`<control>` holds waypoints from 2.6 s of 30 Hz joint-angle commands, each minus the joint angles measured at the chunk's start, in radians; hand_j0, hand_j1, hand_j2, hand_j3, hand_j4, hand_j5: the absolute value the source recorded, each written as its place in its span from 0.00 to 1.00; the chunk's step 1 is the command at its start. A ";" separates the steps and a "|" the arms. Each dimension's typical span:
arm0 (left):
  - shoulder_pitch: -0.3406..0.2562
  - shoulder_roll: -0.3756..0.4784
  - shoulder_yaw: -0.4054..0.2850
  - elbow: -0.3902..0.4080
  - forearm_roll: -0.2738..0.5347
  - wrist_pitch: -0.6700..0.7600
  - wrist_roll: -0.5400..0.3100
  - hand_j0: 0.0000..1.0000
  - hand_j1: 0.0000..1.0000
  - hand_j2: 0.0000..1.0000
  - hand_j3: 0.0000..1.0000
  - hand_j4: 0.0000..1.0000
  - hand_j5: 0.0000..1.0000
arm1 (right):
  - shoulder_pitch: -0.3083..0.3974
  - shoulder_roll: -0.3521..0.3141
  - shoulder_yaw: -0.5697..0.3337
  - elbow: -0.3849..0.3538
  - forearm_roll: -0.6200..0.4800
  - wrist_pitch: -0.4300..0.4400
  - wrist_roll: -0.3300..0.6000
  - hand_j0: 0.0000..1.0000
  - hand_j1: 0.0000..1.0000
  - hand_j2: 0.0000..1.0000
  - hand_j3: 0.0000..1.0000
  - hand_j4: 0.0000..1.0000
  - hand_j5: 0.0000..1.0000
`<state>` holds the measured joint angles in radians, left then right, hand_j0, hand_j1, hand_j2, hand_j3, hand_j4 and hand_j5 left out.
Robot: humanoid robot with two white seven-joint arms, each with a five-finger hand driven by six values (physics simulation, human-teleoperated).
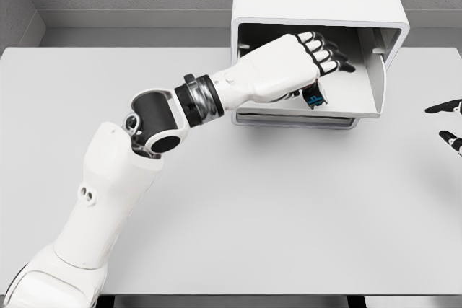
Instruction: Slide open multi-storey tabletop storage cabinets and put open load switch and slide close multi-storey tabletop storage cabinets
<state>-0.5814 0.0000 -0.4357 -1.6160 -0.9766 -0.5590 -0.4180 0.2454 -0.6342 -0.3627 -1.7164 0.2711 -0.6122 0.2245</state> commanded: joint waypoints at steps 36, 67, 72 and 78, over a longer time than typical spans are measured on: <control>0.345 0.436 0.422 -0.185 0.822 -0.052 0.007 1.00 1.00 1.00 1.00 1.00 1.00 | 0.002 -0.001 -0.010 0.017 -0.007 0.001 -0.002 0.65 0.65 0.65 0.65 0.65 0.65; 0.554 0.437 0.643 0.087 0.811 -0.052 -0.104 1.00 1.00 1.00 1.00 1.00 1.00 | -0.046 0.160 0.294 -0.048 0.048 0.001 0.030 0.57 0.57 0.57 0.57 0.57 0.57; 0.551 0.439 0.650 0.127 0.812 -0.052 -0.104 1.00 1.00 1.00 1.00 1.00 1.00 | -0.089 0.162 0.314 -0.049 0.045 0.001 0.030 0.57 0.57 0.57 0.57 0.57 0.57; 0.551 0.433 0.638 0.123 0.812 -0.052 -0.104 1.00 1.00 1.00 1.00 1.00 1.00 | -0.121 0.160 0.315 -0.048 0.043 0.001 0.030 0.58 0.58 0.58 0.58 0.58 0.58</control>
<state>-0.0307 0.4340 0.2052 -1.4946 -0.1726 -0.6130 -0.5220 0.1181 -0.4730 -0.0494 -1.7644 0.3218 -0.6121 0.2549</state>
